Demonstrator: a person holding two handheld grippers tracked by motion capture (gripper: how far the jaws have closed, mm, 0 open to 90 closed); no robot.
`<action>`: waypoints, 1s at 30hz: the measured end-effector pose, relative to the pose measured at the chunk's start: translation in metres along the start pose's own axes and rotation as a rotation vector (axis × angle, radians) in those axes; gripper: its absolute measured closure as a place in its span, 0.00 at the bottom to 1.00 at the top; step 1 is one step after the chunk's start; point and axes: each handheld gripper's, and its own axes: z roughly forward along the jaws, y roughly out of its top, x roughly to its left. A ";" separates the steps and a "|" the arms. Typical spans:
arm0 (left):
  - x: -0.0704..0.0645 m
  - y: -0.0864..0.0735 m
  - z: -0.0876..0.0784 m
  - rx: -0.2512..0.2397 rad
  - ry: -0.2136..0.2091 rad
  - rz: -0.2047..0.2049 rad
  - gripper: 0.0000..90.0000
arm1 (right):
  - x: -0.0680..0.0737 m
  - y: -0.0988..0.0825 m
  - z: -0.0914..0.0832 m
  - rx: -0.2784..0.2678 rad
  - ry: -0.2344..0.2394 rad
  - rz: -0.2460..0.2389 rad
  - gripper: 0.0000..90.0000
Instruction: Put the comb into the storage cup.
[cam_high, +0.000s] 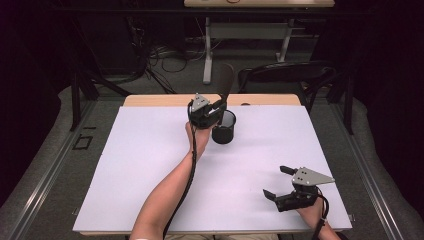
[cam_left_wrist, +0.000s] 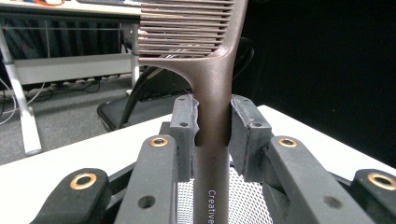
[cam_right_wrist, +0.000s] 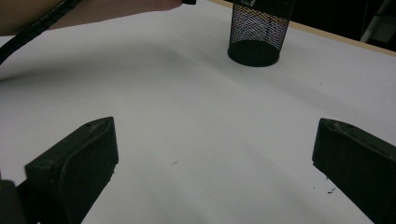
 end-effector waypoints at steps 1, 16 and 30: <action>0.000 0.000 0.000 0.001 0.000 0.003 0.81 | 0.000 0.000 0.000 0.000 0.000 -0.002 0.00; 0.001 -0.006 -0.001 0.011 0.009 -0.004 0.81 | 0.000 0.000 0.000 0.001 0.000 0.002 0.00; -0.002 -0.012 0.003 0.054 0.010 0.038 0.81 | 0.000 0.000 0.000 0.000 0.001 -0.001 0.00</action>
